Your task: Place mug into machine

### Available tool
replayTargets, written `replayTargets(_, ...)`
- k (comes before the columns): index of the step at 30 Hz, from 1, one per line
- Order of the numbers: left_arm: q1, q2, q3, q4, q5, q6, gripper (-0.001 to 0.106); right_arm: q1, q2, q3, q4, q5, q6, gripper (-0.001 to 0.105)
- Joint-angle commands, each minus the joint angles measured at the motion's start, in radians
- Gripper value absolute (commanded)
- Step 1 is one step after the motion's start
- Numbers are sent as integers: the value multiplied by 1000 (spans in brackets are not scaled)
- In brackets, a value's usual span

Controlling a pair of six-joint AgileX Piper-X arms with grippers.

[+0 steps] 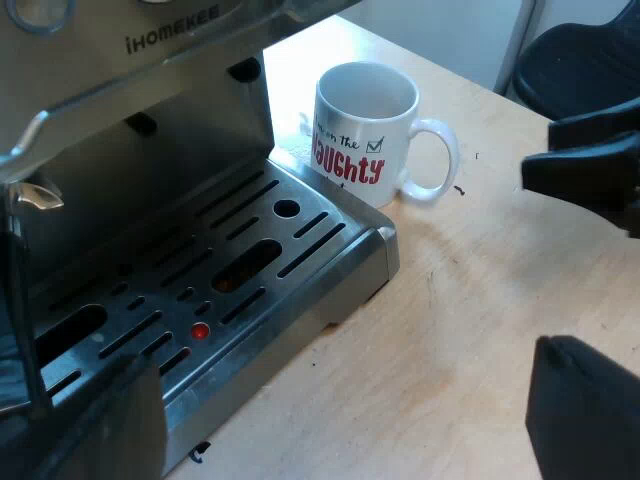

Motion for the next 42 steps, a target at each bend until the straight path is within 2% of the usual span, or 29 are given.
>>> replayTargets(1,-3,-1,-9,-13,6,-1,77,-3,72,-5,-86,-10,3,54)
replayTargets(6,-3,-1,-9,-13,6,-1,77,-3,225,-15,-246,-2,12,54)
replayTargets(8,-3,-1,-9,-13,6,-1,77,-8,277,-24,-285,45,21,54)
replayTargets(10,-3,-1,-9,-13,6,-1,77,-28,310,-35,-285,53,40,54)
replayTargets(13,-3,-1,-9,-13,6,-1,77,-73,361,-59,-285,-13,55,54)
replayTargets(17,-3,-1,-9,-13,6,-1,77,-96,428,-108,-285,-73,16,54)
replayTargets(27,-3,-1,-9,-13,6,-1,77,-96,585,-262,-293,-72,17,54)
replayTargets(32,-3,-1,-9,-13,6,4,77,-96,598,-278,-291,-72,19,52)
replayTargets(34,-3,-1,-9,-13,6,4,77,-96,598,-278,-291,-72,19,45)
replayTargets(39,-3,-1,-6,-13,6,4,77,-96,598,-278,-284,-60,19,15)
replayTargets(40,-3,-1,-4,-13,6,4,77,-96,598,-278,-284,-60,19,12)
replayTargets(42,-3,-1,4,-13,6,7,77,-96,598,-278,-284,-60,19,0)
